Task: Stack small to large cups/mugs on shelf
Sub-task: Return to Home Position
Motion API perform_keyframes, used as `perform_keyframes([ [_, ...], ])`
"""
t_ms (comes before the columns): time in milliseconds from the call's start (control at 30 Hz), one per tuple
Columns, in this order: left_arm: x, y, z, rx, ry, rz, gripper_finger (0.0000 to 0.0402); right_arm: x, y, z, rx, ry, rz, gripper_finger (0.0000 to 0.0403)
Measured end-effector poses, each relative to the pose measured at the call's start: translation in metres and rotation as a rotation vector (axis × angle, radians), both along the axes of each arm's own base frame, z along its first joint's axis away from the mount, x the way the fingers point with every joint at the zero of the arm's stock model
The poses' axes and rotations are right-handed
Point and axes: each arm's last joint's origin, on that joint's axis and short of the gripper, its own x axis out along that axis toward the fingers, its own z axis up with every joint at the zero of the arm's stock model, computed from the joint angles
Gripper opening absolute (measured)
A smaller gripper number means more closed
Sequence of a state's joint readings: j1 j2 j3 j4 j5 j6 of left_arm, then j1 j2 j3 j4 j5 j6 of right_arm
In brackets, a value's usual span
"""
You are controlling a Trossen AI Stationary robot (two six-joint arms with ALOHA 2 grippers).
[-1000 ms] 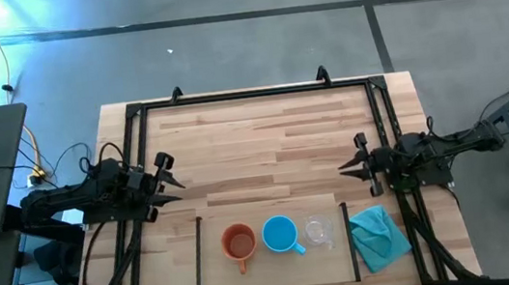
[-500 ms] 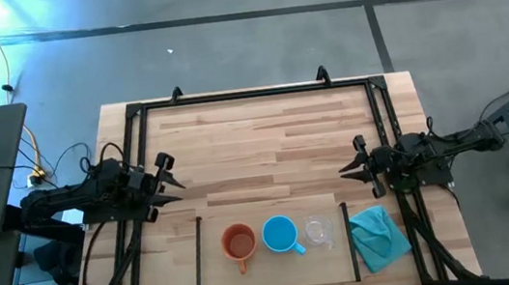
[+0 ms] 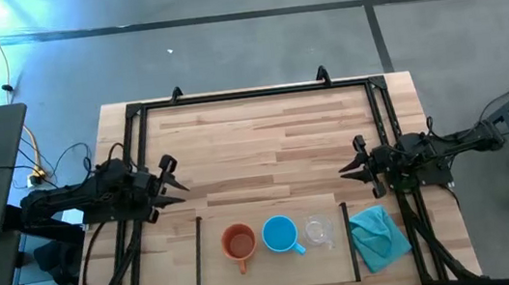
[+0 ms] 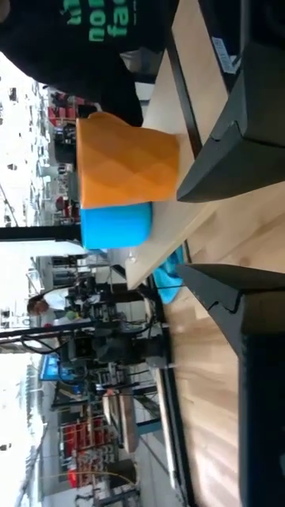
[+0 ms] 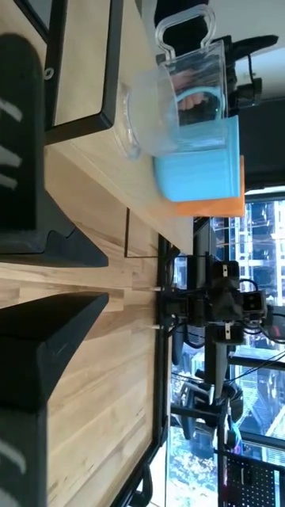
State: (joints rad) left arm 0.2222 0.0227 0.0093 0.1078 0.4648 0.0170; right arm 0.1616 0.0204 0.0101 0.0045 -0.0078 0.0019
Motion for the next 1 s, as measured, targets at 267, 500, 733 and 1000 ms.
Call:
perform_keyframes([
  [267, 0.0, 0.0, 0.0, -0.002, -0.002, 0.001, 0.0124, 0.0, 0.0, 0.0, 0.048, 0.008, 0.0, 0.0051],
  [500, -0.001, 0.0, 0.006, 0.005, -0.056, -0.001, 0.0124, 0.0, 0.0, 0.0, 0.069, 0.012, -0.001, 0.0051],
  [733, 0.0, -0.008, 0.008, -0.027, -0.079, 0.005, 0.0124, 0.0, 0.0, 0.0, 0.069, 0.012, -0.001, 0.0051],
  [1000, 0.002, -0.024, 0.009, -0.005, -0.099, 0.033, 0.0124, 0.0, 0.0, 0.0, 0.054, 0.009, -0.002, 0.0051],
])
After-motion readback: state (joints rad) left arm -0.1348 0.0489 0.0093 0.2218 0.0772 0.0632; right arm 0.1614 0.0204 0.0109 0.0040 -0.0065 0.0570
